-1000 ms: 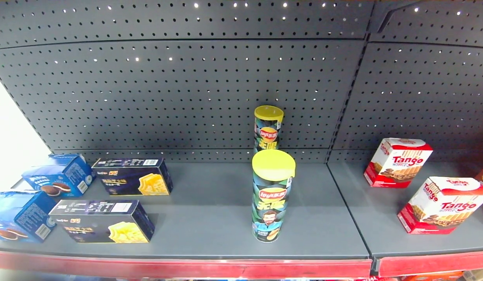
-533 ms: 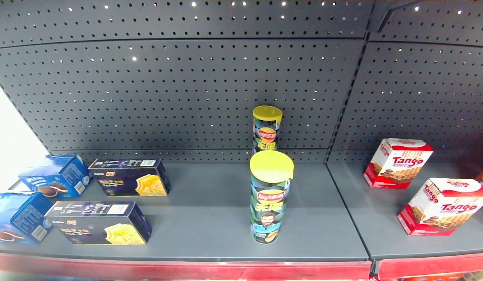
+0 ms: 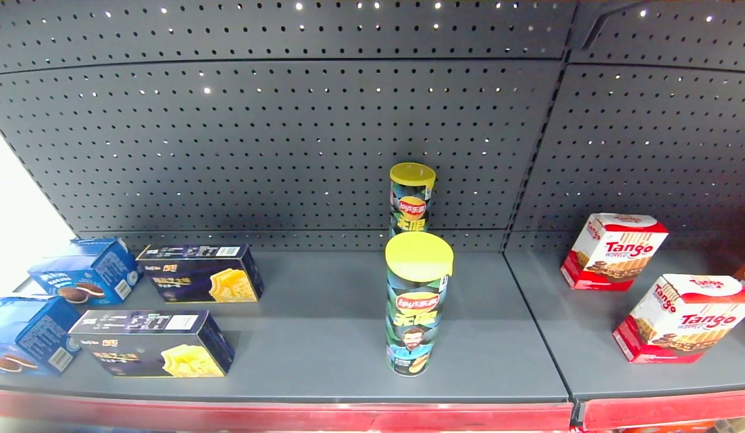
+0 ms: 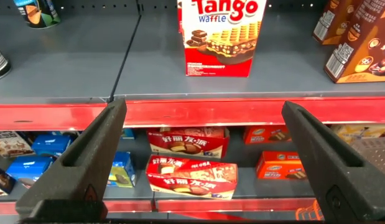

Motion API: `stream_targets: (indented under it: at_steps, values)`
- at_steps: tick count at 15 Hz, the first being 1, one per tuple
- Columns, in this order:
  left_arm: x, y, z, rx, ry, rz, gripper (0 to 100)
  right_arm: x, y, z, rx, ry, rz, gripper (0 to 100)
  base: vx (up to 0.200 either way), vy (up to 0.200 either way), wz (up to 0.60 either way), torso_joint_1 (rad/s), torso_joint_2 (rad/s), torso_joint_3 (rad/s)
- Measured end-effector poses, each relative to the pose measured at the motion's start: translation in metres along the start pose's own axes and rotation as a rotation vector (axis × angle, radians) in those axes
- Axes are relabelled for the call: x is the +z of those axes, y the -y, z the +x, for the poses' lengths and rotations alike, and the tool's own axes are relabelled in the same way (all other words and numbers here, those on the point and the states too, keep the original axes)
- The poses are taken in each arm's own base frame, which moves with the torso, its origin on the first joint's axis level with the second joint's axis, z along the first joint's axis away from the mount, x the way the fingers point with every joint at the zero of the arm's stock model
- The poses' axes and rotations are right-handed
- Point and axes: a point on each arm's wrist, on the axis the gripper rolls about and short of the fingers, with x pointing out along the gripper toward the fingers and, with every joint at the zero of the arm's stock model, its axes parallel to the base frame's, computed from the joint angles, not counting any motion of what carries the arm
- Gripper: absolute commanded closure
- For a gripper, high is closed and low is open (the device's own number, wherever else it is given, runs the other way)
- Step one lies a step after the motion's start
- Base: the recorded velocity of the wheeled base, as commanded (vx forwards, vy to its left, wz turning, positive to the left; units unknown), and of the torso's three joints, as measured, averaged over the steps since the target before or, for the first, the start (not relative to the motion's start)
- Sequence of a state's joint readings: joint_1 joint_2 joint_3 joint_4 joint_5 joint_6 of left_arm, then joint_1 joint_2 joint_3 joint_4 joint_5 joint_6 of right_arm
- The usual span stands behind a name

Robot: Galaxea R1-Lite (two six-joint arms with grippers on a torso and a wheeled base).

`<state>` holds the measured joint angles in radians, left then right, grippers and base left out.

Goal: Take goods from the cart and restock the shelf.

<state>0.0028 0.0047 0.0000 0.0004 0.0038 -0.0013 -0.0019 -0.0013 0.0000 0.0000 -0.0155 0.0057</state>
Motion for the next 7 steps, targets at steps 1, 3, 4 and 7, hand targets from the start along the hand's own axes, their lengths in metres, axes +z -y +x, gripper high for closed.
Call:
stream_targets:
  at_steps: [1,3,4,7]
  values:
    - [-0.0001,0.0,0.0,0.0,-0.001,0.0,0,0.0,0.0,0.0,0.0,0.0,0.0,0,0.0,0.0,0.0,0.0,0.0,0.0]
    - [0.0,0.0,0.0,0.0,0.0,0.0,0,0.0,0.0,0.0,0.0,0.0,0.0,0,0.0,0.0,0.0,0.0,0.0,0.0]
    - [-0.0001,0.0,0.0,0.0,-0.001,0.0,0,0.0,0.0,0.0,0.001,0.0,0.0,0,0.0,0.0,0.0,0.0,0.0,0.0]
    - [0.0,0.0,0.0,0.0,0.0,0.0,0,0.0,0.0,0.0,0.001,0.0,0.0,0,0.0,0.0,0.0,0.0,0.0,0.0]
